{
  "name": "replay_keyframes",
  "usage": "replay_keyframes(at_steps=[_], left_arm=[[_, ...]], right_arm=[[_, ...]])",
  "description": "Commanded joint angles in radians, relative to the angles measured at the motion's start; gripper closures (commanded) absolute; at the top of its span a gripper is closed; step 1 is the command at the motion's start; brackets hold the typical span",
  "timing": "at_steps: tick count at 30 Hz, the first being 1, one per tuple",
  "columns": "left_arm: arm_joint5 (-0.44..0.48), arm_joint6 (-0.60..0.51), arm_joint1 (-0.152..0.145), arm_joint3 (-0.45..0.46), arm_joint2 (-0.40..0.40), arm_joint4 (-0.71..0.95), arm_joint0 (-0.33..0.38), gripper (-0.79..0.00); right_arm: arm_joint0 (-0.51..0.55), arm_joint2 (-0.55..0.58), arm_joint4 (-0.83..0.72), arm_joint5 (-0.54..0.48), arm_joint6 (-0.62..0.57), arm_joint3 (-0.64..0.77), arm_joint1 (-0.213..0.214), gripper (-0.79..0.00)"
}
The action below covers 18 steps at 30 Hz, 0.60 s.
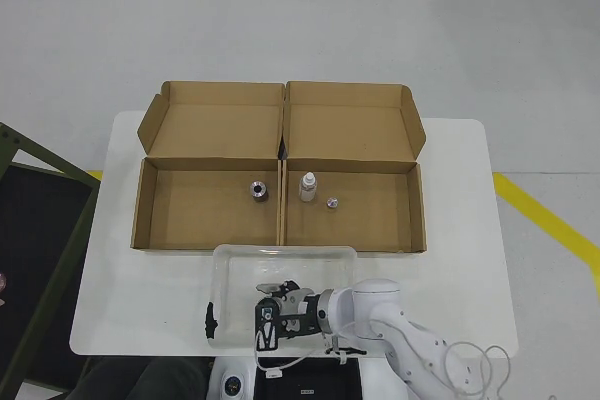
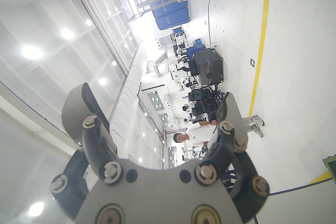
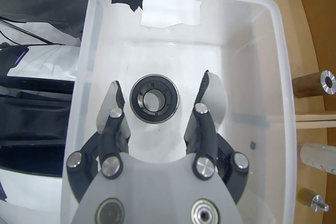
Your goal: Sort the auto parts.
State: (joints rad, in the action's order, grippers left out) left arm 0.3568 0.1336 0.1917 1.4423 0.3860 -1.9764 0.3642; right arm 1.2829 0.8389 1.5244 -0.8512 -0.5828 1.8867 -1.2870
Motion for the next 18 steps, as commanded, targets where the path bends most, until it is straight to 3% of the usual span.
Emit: replay_keyframes(at_steps=[1,12,18], left_arm=[[0.000,0.000,0.000,0.000,0.000,0.000,0.000,-0.785],[0.000,0.000,0.000,0.000,0.000,0.000,0.000,-0.785],[0.000,0.000,0.000,0.000,0.000,0.000,0.000,-0.785]], right_arm=[[-0.006,-0.004,0.001,0.004,0.002,-0.010,0.000,-0.526],[-0.044,-0.052,-0.003,0.022,0.013,-0.076,-0.004,-0.511],[-0.060,-0.069,-0.008,0.032,0.016,-0.096,-0.006,-0.449]])
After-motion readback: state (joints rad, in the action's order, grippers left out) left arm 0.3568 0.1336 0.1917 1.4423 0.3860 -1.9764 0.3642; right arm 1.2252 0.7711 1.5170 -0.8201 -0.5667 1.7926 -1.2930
